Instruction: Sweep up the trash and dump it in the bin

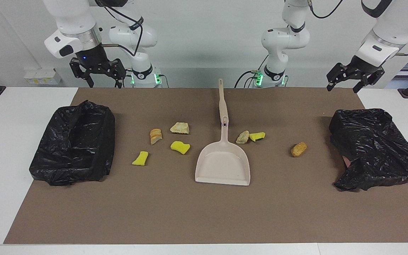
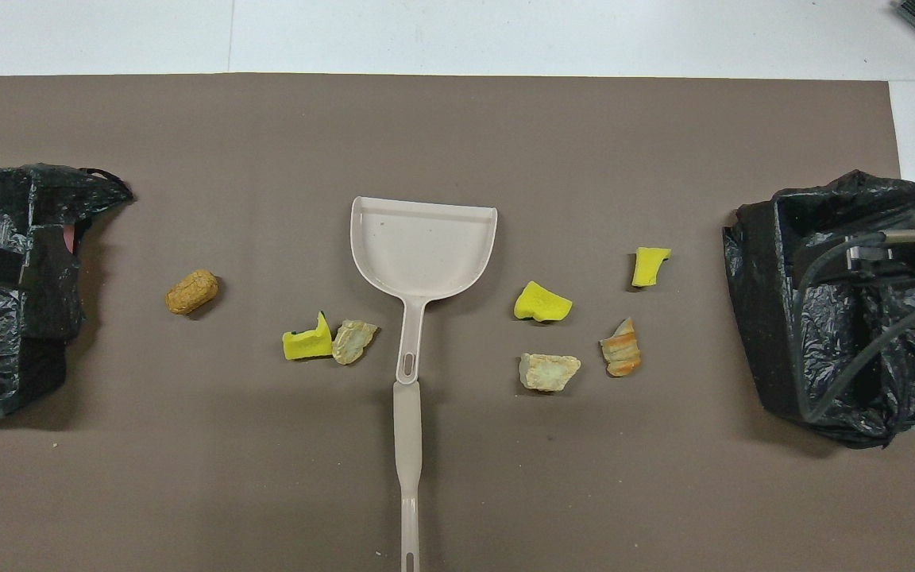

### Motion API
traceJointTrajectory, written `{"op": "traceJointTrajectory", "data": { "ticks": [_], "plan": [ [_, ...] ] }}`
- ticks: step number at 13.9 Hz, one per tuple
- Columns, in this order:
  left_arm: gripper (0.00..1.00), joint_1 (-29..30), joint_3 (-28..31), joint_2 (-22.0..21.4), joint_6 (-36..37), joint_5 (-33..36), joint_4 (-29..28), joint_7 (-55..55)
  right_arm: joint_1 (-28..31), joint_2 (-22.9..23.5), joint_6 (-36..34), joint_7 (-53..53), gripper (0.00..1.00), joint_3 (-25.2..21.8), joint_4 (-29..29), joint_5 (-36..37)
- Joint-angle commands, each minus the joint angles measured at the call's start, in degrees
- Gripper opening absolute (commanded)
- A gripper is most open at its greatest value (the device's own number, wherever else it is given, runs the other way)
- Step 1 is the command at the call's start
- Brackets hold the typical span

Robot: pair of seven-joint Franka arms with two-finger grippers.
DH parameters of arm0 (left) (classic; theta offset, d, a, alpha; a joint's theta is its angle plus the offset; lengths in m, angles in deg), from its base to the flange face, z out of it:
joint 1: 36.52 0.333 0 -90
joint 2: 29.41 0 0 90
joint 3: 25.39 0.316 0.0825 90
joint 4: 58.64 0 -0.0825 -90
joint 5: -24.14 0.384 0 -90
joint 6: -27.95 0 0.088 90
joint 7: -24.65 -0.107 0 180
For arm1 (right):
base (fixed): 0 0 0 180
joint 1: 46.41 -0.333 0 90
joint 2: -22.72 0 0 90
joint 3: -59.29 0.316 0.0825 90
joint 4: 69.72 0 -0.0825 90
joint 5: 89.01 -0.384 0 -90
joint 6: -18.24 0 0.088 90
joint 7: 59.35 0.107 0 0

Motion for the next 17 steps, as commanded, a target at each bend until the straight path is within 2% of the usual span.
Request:
{"op": "traceJointTrajectory", "data": {
  "ticks": [1,10,15,17],
  "plan": [
    [1.00,0.52,0.00,-1.55,-0.48,0.33,-1.79,-1.19,0.60,-1.41,0.43,0.70,1.00,0.17,-1.62,-1.09],
    [1.00,0.43,-0.26,-2.34,-0.48,-0.02,-3.10,-0.76,0.77,-1.32,-0.10,0.26,1.00,-0.18,-1.62,-1.09],
    [1.00,-0.18,-0.52,-3.83,-1.97,-1.51,-8.81,-1.63,0.77,-1.23,0.43,0.34,1.00,-0.18,-1.71,-1.09],
    [1.00,-0.62,-0.61,-4.97,-5.38,-3.09,-13.80,-1.64,-0.01,-0.80,1.39,0.95,1.00,-0.10,-1.71,-1.09]
  ]
}}
